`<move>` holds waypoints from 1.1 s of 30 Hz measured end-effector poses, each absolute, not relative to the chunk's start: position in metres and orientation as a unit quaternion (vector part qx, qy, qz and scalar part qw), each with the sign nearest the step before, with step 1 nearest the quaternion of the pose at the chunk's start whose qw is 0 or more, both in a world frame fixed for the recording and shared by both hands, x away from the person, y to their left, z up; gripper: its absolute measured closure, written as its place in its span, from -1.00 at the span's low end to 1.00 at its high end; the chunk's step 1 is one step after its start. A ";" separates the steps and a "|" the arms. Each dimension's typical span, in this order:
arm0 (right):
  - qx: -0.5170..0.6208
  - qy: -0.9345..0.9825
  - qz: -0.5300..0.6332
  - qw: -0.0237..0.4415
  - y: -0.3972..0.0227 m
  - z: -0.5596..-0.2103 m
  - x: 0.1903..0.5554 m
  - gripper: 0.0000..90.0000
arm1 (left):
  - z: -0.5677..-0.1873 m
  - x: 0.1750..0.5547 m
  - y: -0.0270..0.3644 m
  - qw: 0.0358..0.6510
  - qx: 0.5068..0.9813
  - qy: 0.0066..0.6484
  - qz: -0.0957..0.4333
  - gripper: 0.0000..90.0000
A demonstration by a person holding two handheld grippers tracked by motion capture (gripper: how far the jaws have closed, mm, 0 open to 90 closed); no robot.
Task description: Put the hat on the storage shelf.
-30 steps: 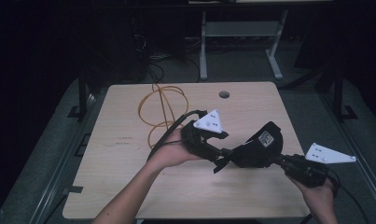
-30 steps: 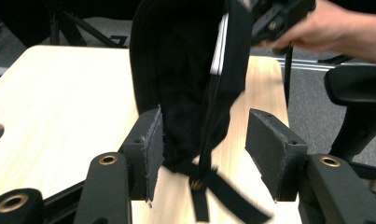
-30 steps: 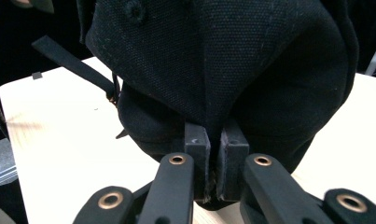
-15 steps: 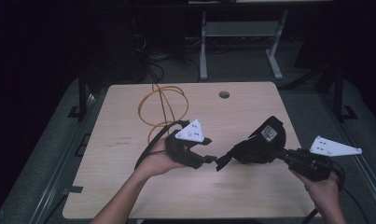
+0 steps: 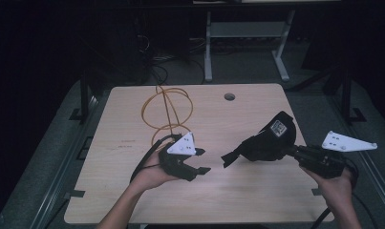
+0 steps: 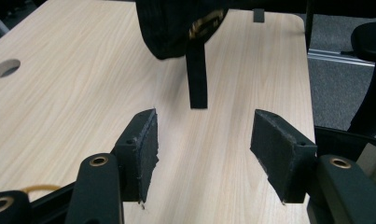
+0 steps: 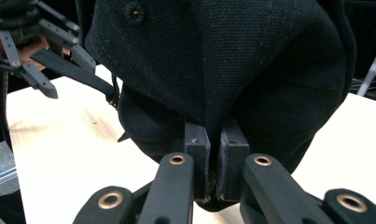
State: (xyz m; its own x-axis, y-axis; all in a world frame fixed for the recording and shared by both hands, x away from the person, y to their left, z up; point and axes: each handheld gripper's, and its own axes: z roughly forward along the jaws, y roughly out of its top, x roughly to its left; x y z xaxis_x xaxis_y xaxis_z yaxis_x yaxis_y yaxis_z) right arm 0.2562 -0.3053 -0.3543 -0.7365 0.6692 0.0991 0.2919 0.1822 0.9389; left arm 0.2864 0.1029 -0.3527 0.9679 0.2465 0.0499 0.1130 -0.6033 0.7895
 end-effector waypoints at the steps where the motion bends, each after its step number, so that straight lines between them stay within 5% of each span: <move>1: 0.320 0.750 0.554 0.170 -0.305 -0.353 0.257 0.88 | -0.355 0.286 0.105 0.432 0.893 0.103 0.077 -0.10; 33: 0.283 0.771 0.546 0.168 -0.260 -0.312 0.295 0.88 | -0.390 0.278 0.141 0.412 0.898 0.129 0.088 -0.19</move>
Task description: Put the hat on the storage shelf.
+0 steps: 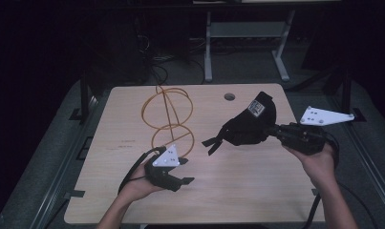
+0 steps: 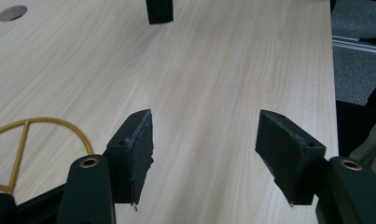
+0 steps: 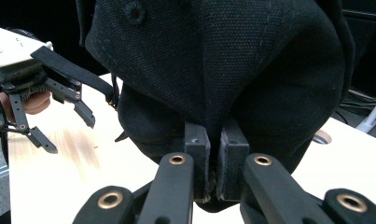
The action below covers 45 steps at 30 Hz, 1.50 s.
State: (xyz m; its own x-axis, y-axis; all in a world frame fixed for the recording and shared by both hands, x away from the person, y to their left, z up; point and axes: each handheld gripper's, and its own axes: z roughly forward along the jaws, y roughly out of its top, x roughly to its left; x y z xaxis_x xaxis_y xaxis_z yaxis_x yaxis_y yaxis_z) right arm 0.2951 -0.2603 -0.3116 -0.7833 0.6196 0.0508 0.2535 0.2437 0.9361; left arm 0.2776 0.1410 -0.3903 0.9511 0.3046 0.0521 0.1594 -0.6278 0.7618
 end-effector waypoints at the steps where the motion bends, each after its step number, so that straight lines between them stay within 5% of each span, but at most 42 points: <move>1: 0.282 0.771 0.546 0.166 -0.259 -0.310 0.296 0.88 | -0.390 0.278 0.142 0.412 0.897 0.131 0.090 -0.20; 45: 0.183 0.811 0.540 0.133 -0.144 -0.230 0.357 0.88 | -0.393 0.280 0.149 0.418 0.893 0.142 0.085 -0.22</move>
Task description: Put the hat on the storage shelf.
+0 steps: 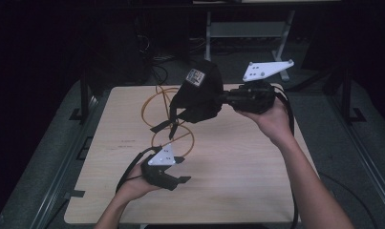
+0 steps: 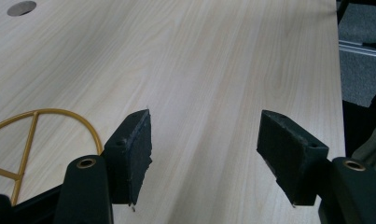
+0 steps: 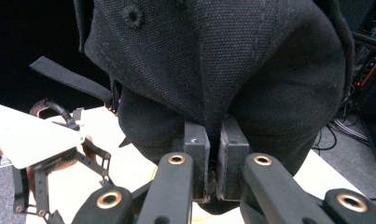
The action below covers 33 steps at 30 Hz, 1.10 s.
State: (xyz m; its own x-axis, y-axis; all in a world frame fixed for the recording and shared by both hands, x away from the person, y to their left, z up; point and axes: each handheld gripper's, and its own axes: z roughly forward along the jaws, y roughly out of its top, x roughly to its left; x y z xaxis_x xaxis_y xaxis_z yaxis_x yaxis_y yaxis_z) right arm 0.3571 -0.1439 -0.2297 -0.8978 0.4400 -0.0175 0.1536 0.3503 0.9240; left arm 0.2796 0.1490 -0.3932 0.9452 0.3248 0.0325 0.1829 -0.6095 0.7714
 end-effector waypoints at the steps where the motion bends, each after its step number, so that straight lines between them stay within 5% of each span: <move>1: 0.180 0.813 0.538 0.133 -0.141 -0.228 0.359 0.88 | -0.393 0.280 0.149 0.416 0.894 0.141 0.085 -0.22; 33: 0.175 0.832 0.509 0.135 -0.030 -0.205 0.408 0.83 | -0.396 0.276 0.143 0.409 0.902 0.118 0.077 -0.22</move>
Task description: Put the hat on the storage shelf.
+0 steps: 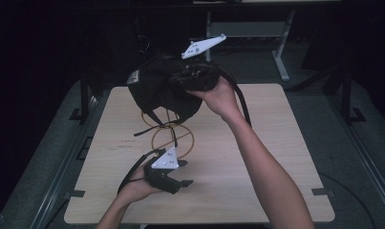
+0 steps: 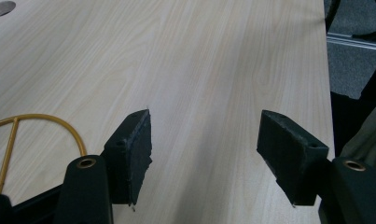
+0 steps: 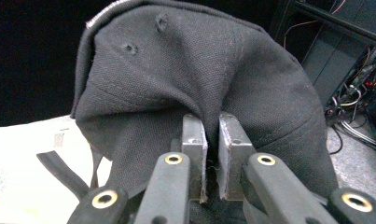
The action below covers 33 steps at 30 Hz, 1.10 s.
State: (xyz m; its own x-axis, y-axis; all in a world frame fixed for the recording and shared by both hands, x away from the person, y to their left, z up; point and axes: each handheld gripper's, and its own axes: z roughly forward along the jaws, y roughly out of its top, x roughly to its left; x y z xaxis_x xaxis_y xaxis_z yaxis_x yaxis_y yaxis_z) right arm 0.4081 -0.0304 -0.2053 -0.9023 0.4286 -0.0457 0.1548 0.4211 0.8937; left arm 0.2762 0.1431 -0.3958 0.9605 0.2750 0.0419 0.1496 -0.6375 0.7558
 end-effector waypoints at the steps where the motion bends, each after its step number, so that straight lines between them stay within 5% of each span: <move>1: 0.174 0.834 0.507 0.133 -0.028 -0.206 0.410 0.82 | -0.396 0.276 0.143 0.410 0.901 0.119 0.076 -0.22; 8: 0.175 0.839 0.501 0.121 -0.010 -0.215 0.418 0.74 | -0.396 0.277 0.144 0.411 0.900 0.122 0.074 -0.22; 13: 0.183 0.853 0.474 0.120 0.002 -0.221 0.422 0.45 | -0.396 0.276 0.144 0.414 0.899 0.124 0.074 -0.22; 17: 0.188 0.864 0.450 0.126 0.007 -0.226 0.423 0.41 | -0.397 0.276 0.145 0.416 0.897 0.128 0.073 -0.22; 33: 0.201 0.849 0.478 0.104 -0.017 -0.234 0.424 0.10 | -0.397 0.277 0.147 0.415 0.896 0.134 0.079 -0.22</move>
